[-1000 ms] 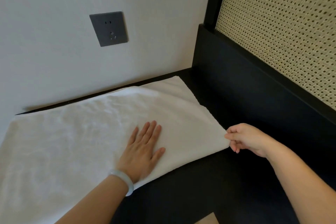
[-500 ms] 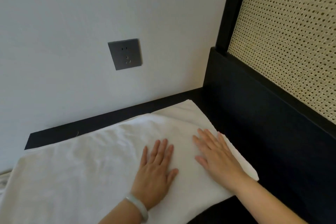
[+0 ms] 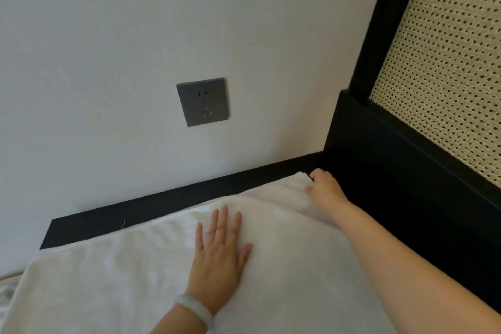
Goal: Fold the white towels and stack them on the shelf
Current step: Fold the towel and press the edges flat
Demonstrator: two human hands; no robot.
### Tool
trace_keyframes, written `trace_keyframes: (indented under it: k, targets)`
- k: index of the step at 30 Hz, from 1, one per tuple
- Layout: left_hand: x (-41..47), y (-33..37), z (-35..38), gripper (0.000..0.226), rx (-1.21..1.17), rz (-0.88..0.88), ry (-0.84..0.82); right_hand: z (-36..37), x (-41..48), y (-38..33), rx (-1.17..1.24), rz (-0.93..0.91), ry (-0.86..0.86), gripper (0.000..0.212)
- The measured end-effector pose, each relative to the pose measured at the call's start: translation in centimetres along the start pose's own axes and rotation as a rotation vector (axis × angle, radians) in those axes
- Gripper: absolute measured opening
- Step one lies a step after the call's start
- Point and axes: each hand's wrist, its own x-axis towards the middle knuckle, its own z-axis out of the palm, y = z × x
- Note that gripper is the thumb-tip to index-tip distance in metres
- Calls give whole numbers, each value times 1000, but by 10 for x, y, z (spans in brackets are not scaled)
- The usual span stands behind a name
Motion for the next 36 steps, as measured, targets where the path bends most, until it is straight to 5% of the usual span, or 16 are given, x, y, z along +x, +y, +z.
trace_keyframes:
  k: [9, 15, 18, 21, 24, 28, 33, 36]
  targets:
    - [4, -25, 11, 74, -15, -118, 5, -16, 50, -16, 110, 175, -276, 47]
    - [5, -27, 15, 69, 36, -106, -32, 2, 62, 4, -14, 36, 65, 22]
    - [5, -27, 14, 69, 25, -115, -28, 13, 47, -5, -125, -244, 263, 22]
    - [4, -26, 14, 70, 15, -120, -39, 18, 18, -14, 57, -348, -56, 18]
    - [4, -25, 10, 67, 2, -122, -64, 25, -10, -13, -101, -323, -369, 24]
    - [5, -21, -7, 60, -241, -169, -40, 33, -43, -7, -112, -528, -297, 25]
    - [15, 0, -41, 41, -446, -57, 350, 22, -61, 4, 97, -490, -436, 33]
    - [28, 5, -56, 39, -397, 63, 183, 18, -71, 3, 175, -503, -433, 30]
